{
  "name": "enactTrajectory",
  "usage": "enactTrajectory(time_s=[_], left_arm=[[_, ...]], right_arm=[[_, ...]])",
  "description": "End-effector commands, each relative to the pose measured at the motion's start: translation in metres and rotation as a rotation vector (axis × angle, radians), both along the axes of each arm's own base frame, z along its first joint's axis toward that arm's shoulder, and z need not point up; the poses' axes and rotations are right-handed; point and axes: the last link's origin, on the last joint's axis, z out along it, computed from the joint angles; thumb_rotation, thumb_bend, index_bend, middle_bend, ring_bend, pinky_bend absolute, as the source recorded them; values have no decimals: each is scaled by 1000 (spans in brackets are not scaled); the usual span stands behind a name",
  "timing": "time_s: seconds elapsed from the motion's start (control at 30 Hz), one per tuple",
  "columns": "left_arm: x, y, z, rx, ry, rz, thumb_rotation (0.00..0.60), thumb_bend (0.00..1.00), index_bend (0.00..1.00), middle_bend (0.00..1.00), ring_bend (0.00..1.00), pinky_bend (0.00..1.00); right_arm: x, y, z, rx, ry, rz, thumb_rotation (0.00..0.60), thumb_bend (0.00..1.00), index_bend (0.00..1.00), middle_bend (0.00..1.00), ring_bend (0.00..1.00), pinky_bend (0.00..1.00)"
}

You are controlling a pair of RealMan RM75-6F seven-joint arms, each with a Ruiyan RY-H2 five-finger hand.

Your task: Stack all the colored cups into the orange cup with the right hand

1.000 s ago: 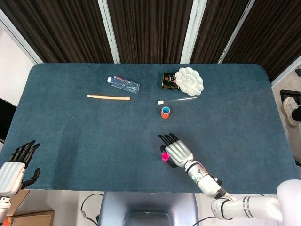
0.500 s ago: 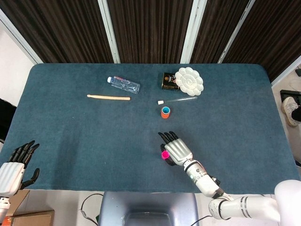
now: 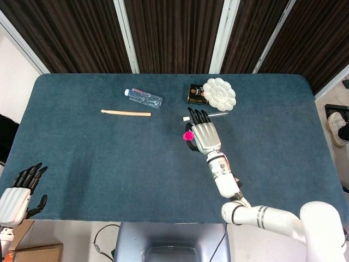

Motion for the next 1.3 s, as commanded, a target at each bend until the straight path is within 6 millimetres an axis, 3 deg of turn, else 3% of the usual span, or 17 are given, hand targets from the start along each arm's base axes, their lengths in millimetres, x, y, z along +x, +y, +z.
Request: enactTrajectory(time_s=[0.03, 0.27, 0.97, 1.1, 1.3], left_arm=[[0, 1, 0, -1, 2, 4, 600, 459, 0, 0, 0, 117], [-2, 3, 2, 6, -1, 11, 600, 458, 0, 0, 0, 117], [-3, 3, 1, -3, -1, 13, 600, 459, 0, 0, 0, 117], [-3, 3, 1, -5, -1, 15, 600, 459, 0, 0, 0, 118], [-3, 4, 1, -5, -1, 17, 600, 459, 0, 0, 0, 118]], right_arm=[[19, -23, -7, -68, 6, -33, 600, 469, 599, 53, 0, 0], [11, -35, -21, -91, 94, -81, 600, 468, 598, 52, 0, 0], [-10, -41, -30, -66, 160, -155, 600, 468, 572, 53, 0, 0], [-11, -42, -33, -57, 161, -160, 600, 468, 518, 53, 0, 0], [-11, -42, -33, -35, 129, -161, 600, 467, 314, 31, 0, 0]])
